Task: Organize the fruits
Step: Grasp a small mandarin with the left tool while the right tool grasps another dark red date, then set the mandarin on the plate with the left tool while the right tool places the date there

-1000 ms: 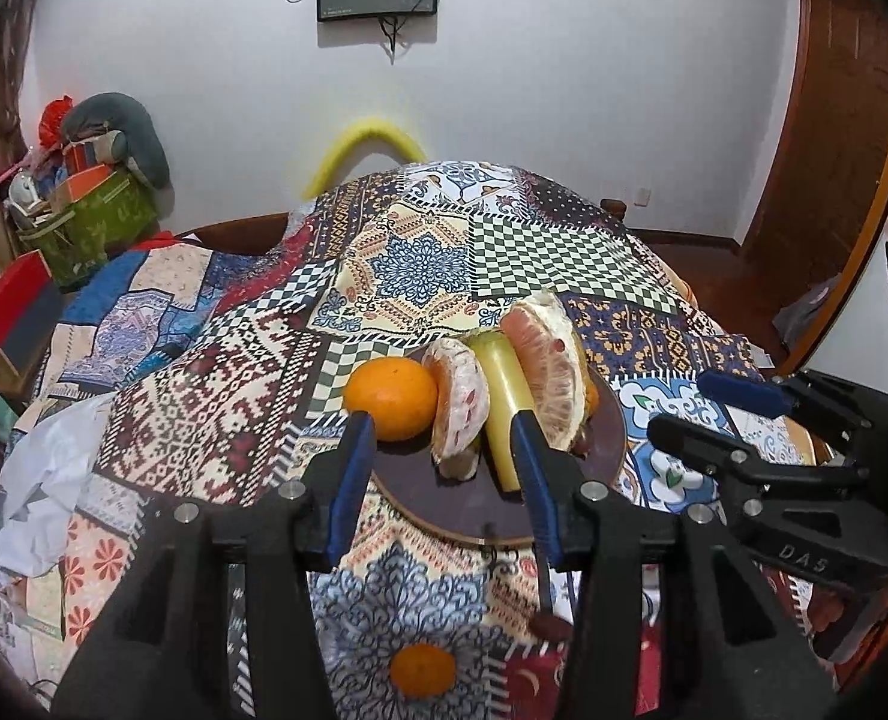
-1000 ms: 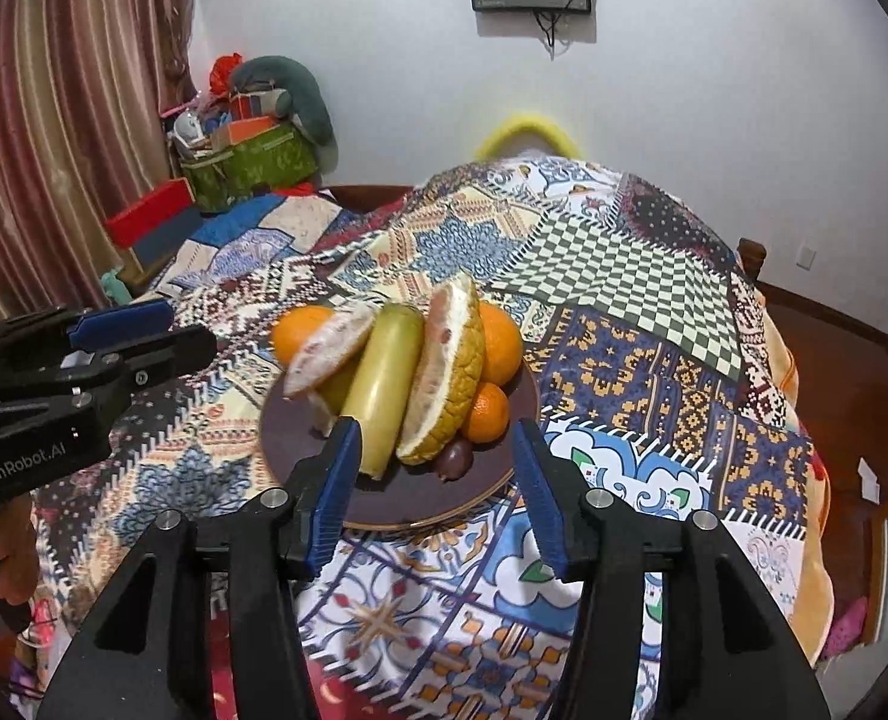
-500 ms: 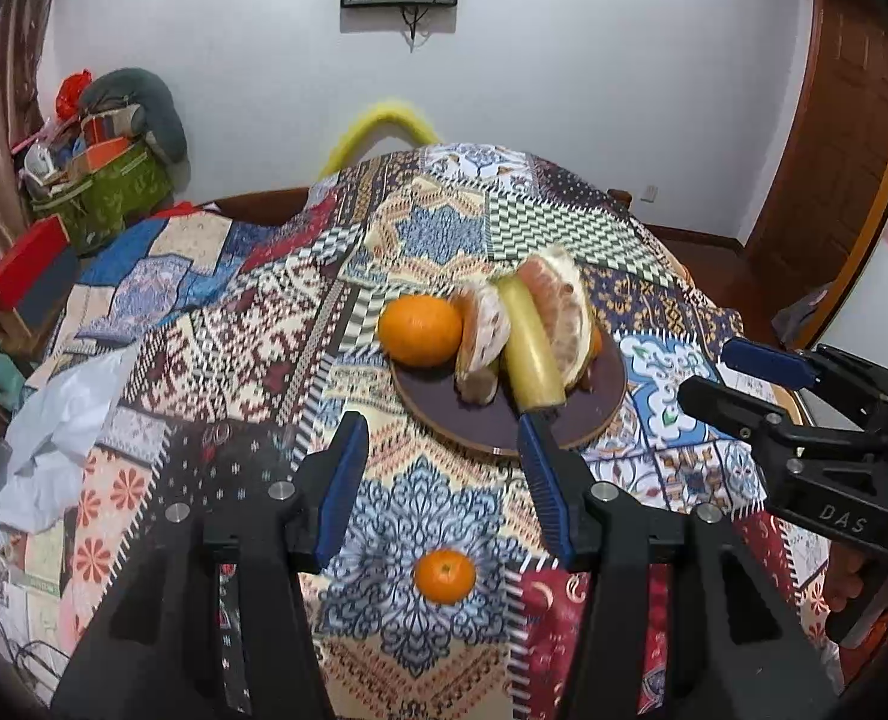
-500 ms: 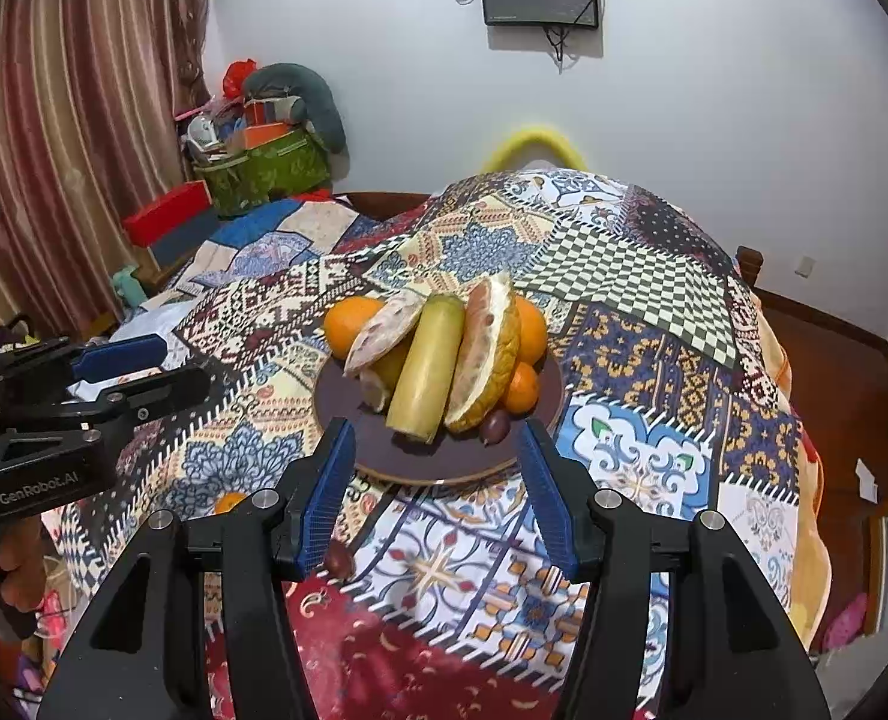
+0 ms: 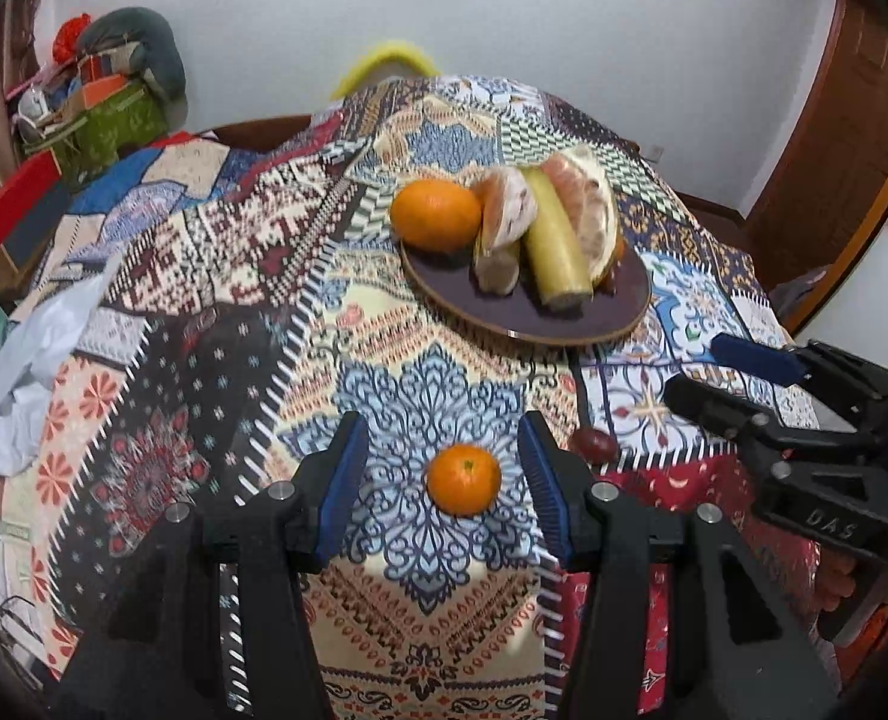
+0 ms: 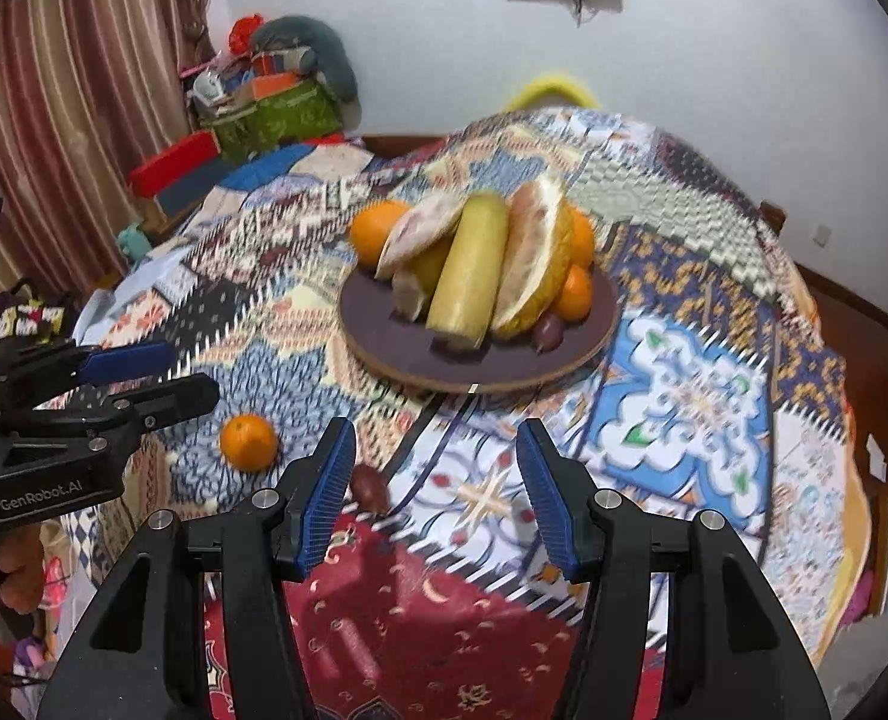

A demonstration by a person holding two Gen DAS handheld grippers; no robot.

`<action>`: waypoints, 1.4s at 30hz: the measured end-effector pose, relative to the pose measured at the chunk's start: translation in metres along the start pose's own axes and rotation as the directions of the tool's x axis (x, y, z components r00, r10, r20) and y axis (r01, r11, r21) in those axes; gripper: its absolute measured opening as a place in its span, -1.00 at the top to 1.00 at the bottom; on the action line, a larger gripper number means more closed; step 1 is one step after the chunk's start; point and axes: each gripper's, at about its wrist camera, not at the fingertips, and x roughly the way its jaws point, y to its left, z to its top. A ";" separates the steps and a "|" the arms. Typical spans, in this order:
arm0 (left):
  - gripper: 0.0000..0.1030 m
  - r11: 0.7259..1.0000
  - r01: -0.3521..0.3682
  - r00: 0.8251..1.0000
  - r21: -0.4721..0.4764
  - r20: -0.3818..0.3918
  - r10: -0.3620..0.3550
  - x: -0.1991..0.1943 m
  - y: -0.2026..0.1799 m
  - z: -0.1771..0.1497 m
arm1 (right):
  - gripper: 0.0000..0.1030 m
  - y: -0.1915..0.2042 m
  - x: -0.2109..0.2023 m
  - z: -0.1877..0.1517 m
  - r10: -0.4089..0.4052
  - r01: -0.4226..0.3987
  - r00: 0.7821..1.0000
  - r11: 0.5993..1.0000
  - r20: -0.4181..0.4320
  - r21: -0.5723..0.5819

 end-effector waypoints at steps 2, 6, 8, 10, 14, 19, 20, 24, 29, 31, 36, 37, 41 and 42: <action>-0.12 1.000 0.006 1.000 0.002 -0.011 -0.006 0.004 0.000 -0.005 | -0.01 0.003 0.007 -0.005 0.008 -0.008 1.000 1.000 -0.022 -0.006; -0.18 1.000 0.011 0.999 0.024 -0.044 -0.010 0.013 -0.003 -0.015 | 0.02 0.007 0.014 -0.010 0.013 -0.014 0.999 1.000 -0.047 -0.022; -0.18 1.000 0.011 0.998 0.021 -0.062 -0.010 0.020 -0.002 -0.019 | 0.12 0.007 0.018 -0.012 0.023 -0.024 0.998 0.999 -0.063 -0.025; -0.18 1.000 0.014 0.997 0.008 -0.073 -0.014 0.024 0.001 -0.022 | 0.17 0.007 0.022 -0.013 0.038 -0.040 0.996 0.999 -0.078 -0.022; -0.18 1.000 0.022 0.997 -0.012 -0.080 -0.023 0.030 0.006 -0.025 | 0.24 0.009 0.030 -0.015 0.051 -0.054 0.993 0.998 -0.104 -0.030; -0.18 1.000 0.026 0.997 0.008 -0.073 -0.025 0.033 0.001 -0.026 | 0.29 0.012 0.037 -0.016 0.065 -0.070 0.991 0.997 -0.120 -0.041; -0.18 1.000 0.027 0.997 0.009 -0.074 -0.026 0.034 0.001 -0.025 | 0.36 0.013 0.038 -0.016 0.067 -0.073 0.990 0.996 -0.124 -0.045; -0.01 1.000 0.023 0.997 0.017 -0.072 -0.021 0.038 -0.002 -0.024 | 0.48 0.015 0.041 -0.015 0.086 -0.093 0.988 0.994 -0.130 -0.050; 0.35 0.999 0.042 0.997 0.021 -0.069 -0.040 0.041 -0.004 -0.024 | 0.68 0.017 0.042 -0.015 0.095 -0.103 0.987 0.993 -0.130 -0.060; 0.35 0.999 0.030 0.997 0.030 -0.067 -0.028 0.040 -0.007 -0.024 | 0.69 0.016 0.042 -0.015 0.099 -0.106 0.987 0.993 -0.127 -0.055; 0.35 0.999 0.028 0.998 0.028 -0.064 -0.026 0.039 -0.008 -0.022 | 0.70 0.012 0.036 -0.014 0.095 -0.100 0.989 0.994 -0.111 -0.042; 0.35 0.999 0.025 0.998 0.028 -0.061 -0.024 0.038 -0.008 -0.022 | 0.70 0.010 0.034 -0.013 0.094 -0.098 0.990 0.994 -0.107 -0.037; 0.35 0.999 0.027 0.999 0.028 -0.040 -0.026 0.032 -0.009 -0.015 | 0.70 0.001 0.025 -0.008 0.077 -0.079 0.994 0.997 -0.078 -0.025; 0.35 0.999 0.027 0.999 0.029 -0.032 -0.026 0.029 -0.009 -0.013 | 0.70 0.000 0.023 -0.007 0.072 -0.073 0.995 0.997 -0.071 -0.023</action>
